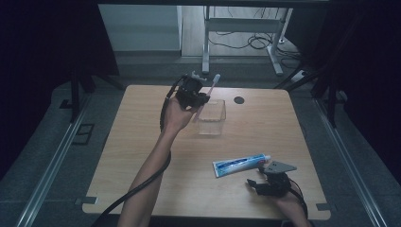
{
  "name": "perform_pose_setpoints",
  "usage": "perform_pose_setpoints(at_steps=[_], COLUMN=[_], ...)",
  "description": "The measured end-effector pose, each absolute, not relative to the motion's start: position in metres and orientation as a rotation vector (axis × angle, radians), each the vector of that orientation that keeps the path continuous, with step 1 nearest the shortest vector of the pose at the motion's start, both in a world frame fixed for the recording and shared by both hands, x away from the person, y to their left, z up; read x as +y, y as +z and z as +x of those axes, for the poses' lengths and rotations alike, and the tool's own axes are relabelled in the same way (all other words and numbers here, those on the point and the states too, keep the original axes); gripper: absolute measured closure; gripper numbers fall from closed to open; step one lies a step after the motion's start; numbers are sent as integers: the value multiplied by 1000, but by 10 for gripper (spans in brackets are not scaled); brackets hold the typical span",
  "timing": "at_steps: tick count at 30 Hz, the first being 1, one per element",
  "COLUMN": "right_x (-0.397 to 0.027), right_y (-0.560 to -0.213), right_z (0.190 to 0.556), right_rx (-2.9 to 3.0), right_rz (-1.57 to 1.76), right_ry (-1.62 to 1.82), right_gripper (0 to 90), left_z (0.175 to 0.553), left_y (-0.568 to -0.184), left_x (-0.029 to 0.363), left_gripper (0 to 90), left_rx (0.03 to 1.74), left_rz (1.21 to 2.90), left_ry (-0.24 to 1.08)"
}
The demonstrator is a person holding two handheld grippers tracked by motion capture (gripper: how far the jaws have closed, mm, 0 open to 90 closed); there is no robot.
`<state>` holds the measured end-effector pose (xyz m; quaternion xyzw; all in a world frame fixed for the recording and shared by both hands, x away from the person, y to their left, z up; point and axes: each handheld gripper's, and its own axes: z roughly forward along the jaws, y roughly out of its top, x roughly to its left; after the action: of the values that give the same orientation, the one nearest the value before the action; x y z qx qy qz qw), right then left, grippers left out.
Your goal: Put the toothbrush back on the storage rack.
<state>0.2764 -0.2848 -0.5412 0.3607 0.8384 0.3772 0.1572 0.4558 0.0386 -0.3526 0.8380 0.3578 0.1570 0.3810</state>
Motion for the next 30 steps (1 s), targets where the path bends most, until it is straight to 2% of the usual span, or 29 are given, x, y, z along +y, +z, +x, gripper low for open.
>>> perform_pose_setpoints(at_steps=[16,30], right_x=[-285,-285], right_y=[-541,-541], right_z=[277,277], right_rx=[2402,2405], right_rz=[1033,1036], right_ry=[1084,1090], right_gripper=[284,282], left_z=[471,485], left_y=[-355,-373], left_x=[31,20], left_gripper=[793,793], left_rx=[911,907], left_rz=[2066,2049], left_ry=[456,483])
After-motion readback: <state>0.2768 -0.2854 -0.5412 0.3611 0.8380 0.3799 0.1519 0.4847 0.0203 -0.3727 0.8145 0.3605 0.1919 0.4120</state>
